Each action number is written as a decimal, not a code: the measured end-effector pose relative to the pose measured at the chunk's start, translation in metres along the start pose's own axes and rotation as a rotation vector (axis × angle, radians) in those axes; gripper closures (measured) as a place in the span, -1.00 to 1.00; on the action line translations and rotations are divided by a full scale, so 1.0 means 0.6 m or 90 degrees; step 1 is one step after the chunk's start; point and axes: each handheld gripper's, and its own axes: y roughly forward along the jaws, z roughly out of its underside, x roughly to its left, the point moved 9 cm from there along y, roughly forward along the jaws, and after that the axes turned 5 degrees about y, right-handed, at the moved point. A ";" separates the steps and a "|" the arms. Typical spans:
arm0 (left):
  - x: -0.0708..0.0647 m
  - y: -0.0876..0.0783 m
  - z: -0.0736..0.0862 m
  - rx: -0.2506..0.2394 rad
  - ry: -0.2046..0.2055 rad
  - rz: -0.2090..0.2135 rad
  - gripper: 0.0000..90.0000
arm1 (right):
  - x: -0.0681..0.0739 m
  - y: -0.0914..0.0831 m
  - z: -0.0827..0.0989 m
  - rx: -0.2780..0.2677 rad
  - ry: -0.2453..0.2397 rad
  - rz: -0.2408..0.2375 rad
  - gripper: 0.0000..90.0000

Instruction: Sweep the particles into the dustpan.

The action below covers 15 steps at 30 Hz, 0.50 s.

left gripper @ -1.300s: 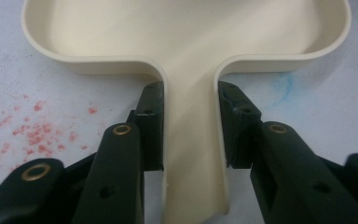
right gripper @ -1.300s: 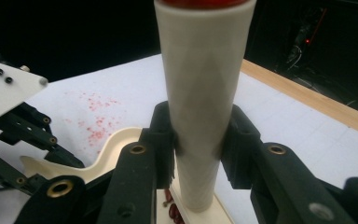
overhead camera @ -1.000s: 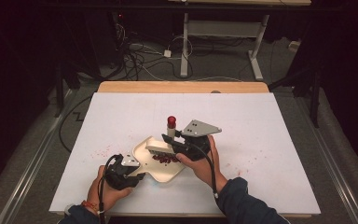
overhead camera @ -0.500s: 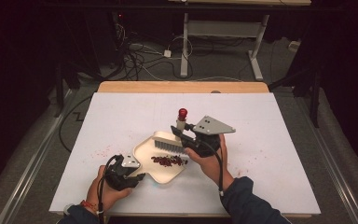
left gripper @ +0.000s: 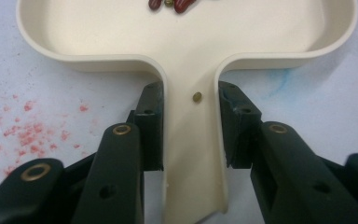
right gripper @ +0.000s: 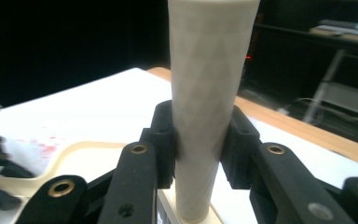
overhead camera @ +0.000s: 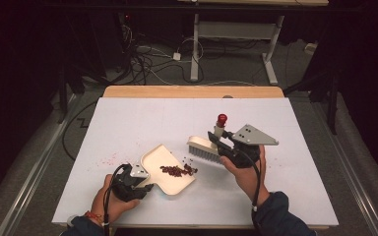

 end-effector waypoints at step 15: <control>-0.004 0.004 -0.003 0.002 0.002 0.004 0.41 | 0.084 0.022 0.039 0.055 -0.039 -0.052 0.55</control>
